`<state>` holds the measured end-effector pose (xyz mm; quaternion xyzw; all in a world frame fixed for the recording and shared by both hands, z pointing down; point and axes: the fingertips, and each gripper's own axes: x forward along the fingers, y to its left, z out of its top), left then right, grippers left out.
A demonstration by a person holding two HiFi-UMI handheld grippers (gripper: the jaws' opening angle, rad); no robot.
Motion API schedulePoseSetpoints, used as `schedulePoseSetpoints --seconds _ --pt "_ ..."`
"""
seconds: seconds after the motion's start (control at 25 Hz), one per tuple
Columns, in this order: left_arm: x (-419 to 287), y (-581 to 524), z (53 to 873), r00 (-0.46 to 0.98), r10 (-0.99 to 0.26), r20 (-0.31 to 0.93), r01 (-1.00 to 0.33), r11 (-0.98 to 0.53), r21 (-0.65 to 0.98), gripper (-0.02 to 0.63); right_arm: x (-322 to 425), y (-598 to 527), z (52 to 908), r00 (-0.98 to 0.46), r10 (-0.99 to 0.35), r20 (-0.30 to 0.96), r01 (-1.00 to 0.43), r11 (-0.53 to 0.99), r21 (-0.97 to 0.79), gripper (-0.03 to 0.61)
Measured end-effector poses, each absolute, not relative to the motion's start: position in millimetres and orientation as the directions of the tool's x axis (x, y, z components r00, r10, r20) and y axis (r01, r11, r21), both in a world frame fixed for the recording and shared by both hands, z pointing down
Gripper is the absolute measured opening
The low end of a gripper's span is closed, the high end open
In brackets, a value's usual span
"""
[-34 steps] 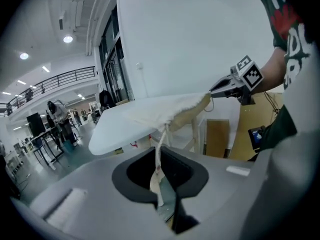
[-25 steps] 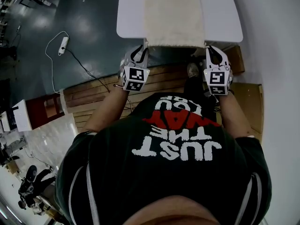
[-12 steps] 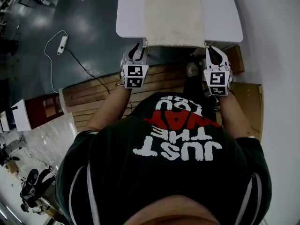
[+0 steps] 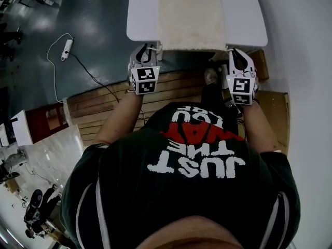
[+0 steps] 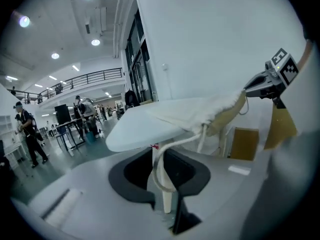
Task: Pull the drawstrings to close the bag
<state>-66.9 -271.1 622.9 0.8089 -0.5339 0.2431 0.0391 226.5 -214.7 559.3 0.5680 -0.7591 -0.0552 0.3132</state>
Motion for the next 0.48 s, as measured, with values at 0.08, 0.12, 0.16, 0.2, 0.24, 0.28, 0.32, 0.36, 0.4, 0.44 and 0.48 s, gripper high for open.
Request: schedulePoseSetpoints --seconds 0.08,0.12,0.16,0.2,0.24,0.28,0.32,0.36,0.4,0.44,0.48 --pt "-85 -274 616 0.269 -0.866 0.421 -0.887 -0.393 -0.243 0.069 229 -216 559 -0.142 -0.902 0.408 -0.832 0.332 0.445 0.021" --pt "-92 -275 611 0.251 -0.876 0.411 -0.887 -0.378 -0.264 0.064 232 -217 560 -0.135 -0.904 0.405 -0.834 0.325 0.446 0.021" --pt "-97 -275 607 0.237 -0.885 0.401 -0.886 -0.366 -0.284 0.057 234 -218 561 -0.131 -0.906 0.403 -0.837 0.319 0.445 0.021" --pt "-100 -276 603 0.229 -0.891 0.392 -0.884 -0.359 -0.301 0.052 236 -220 563 -0.130 -0.906 0.402 -0.837 0.318 0.445 0.021" --pt "-101 -276 599 0.225 -0.894 0.386 -0.880 -0.357 -0.314 0.049 236 -220 564 -0.131 -0.906 0.403 -0.836 0.319 0.446 0.021" --pt "-101 -276 597 0.225 -0.896 0.384 -0.876 -0.358 -0.324 0.041 236 -220 565 -0.133 -0.904 0.406 -0.835 0.323 0.445 0.021" --pt "-100 -276 595 0.226 -0.895 0.384 -0.872 -0.361 -0.330 0.035 235 -220 567 -0.134 -0.902 0.412 -0.834 0.327 0.445 0.021" --pt "-98 -275 595 0.227 -0.894 0.386 -0.870 -0.365 -0.332 0.031 234 -220 570 -0.131 -0.899 0.419 -0.833 0.329 0.446 0.021" --pt "-97 -275 594 0.230 -0.892 0.390 -0.869 -0.368 -0.331 0.028 234 -221 574 -0.125 -0.895 0.427 -0.832 0.329 0.446 0.021" --pt "-96 -274 594 0.232 -0.889 0.394 -0.868 -0.372 -0.329 0.025 235 -223 579 -0.115 -0.892 0.437 -0.832 0.327 0.448 0.021" --pt "-95 -274 594 0.234 -0.887 0.398 -0.867 -0.376 -0.328 0.025 236 -226 585 -0.103 -0.888 0.448 -0.831 0.324 0.452 0.022"
